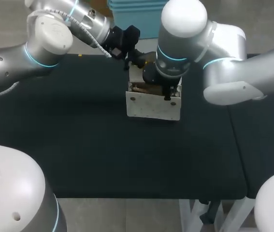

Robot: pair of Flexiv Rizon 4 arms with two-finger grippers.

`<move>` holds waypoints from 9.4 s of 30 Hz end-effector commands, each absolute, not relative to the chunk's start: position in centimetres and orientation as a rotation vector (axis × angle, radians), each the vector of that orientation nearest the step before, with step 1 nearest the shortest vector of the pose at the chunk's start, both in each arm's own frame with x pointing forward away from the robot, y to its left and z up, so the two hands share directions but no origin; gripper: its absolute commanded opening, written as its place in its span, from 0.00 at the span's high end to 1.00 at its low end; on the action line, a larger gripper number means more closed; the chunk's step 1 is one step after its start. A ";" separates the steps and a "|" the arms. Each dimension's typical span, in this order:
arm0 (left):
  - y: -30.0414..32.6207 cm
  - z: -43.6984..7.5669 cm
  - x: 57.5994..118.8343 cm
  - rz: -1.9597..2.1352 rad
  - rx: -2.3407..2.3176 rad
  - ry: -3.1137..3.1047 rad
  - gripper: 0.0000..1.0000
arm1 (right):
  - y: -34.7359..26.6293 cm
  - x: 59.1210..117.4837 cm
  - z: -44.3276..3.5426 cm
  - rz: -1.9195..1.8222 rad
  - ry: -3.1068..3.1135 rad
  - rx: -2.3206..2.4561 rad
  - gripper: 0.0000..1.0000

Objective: Pick up the bag, open it, inspect its contents, close it, and place it on the opposite side

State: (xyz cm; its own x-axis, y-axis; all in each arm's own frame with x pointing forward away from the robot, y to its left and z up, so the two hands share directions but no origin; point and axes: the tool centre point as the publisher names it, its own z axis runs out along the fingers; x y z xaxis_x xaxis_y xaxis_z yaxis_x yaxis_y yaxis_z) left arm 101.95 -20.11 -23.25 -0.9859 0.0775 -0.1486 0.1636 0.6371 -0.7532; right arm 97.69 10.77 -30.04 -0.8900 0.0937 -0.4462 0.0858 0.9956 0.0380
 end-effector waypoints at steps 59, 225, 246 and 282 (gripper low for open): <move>-19.5 -33.2 104.2 -1.056 0.346 2.632 1.00 | 11.5 87.8 -31.3 0.039 2.431 0.197 1.00; -17.9 -35.1 97.1 -1.064 1.004 2.259 1.00 | 12.7 89.8 -37.8 0.040 2.321 0.273 1.00; -18.8 -36.4 97.6 -1.013 1.030 2.328 1.00 | 12.7 89.8 -37.8 0.040 2.321 0.273 1.00; -17.6 -35.2 97.9 -1.087 0.954 2.275 0.56 | 12.7 89.8 -37.8 0.040 2.321 0.273 1.00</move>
